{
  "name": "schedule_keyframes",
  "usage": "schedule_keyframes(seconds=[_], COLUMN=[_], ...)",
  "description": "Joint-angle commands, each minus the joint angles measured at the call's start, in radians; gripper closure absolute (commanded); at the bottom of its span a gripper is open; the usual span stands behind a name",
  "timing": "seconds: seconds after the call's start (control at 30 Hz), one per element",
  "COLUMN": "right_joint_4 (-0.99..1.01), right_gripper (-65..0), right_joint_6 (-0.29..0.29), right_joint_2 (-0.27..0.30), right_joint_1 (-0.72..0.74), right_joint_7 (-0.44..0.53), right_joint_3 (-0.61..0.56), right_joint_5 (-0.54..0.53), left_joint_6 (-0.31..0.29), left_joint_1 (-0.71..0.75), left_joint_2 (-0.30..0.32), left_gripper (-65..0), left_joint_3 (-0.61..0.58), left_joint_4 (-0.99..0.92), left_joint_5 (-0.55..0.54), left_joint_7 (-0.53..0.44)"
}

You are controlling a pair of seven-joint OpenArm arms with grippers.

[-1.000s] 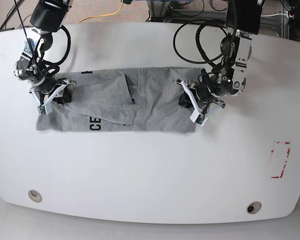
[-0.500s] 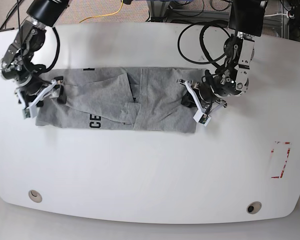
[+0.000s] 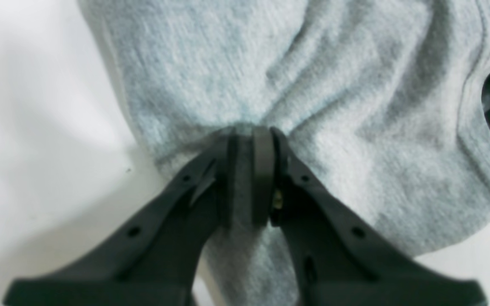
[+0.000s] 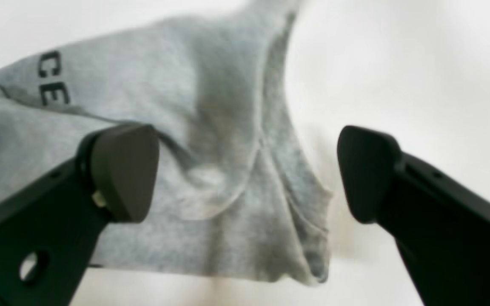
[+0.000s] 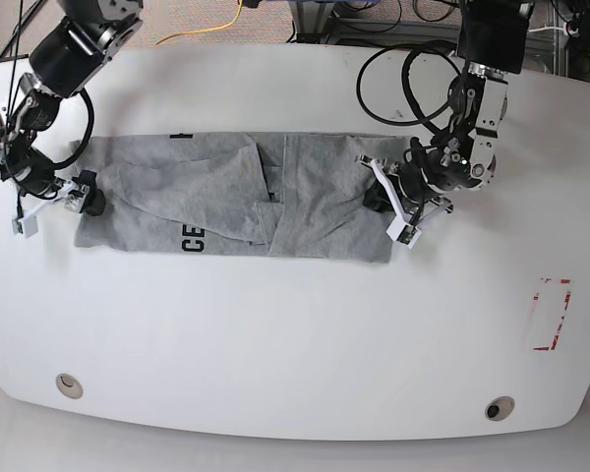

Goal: Layout the t-shirt on the table in an organized manner, then fold the t-shirt properly
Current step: 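Grasp both ends of the folded shirt with both grippers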

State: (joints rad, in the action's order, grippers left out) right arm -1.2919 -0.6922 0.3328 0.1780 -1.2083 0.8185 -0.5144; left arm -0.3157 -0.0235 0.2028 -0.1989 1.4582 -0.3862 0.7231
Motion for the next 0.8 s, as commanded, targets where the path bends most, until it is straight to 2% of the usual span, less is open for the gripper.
schedule_keyframes(seconds=[0.0, 0.13, 0.3, 0.43, 0.53, 0.77], right_joint_4=[0.091, 0.14, 0.18, 0.183, 0.182, 0.125], right_gripper=[-65.0, -65.0, -65.0, -65.0, -65.0, -65.0], right_joint_6=[-0.006, -0.006, -0.006, -0.006, -0.006, -0.006], right_joint_2=[0.052, 0.064, 0.064, 0.055, 0.019, -0.057], right_joint_1=[0.045, 0.042, 0.031, 0.007, -0.002, -0.038], right_joint_7=[0.043, 0.087, 0.094, 0.097, 0.097, 0.089], right_joint_3=[0.0, -0.001, -0.001, -0.004, -0.008, -0.017], right_joint_5=[-0.026, -0.025, -0.023, -0.025, -0.026, -0.023], left_joint_6=[0.008, 0.008, 0.006, -0.038, -0.064, -0.064], left_joint_1=[-0.006, -0.006, -0.006, -0.006, -0.006, -0.017], left_joint_2=[0.017, 0.019, 0.02, 0.031, 0.034, 0.034], left_gripper=[-5.3, -5.3, -5.3, -5.3, -5.3, -5.3], left_joint_3=[0.003, 0.005, 0.008, 0.008, 0.008, 0.006], left_joint_4=[0.003, 0.006, 0.006, 0.005, 0.005, 0.003], left_joint_5=[0.023, 0.023, 0.026, 0.026, 0.026, 0.028], left_joint_7=[0.033, 0.033, 0.033, 0.033, 0.033, 0.033])
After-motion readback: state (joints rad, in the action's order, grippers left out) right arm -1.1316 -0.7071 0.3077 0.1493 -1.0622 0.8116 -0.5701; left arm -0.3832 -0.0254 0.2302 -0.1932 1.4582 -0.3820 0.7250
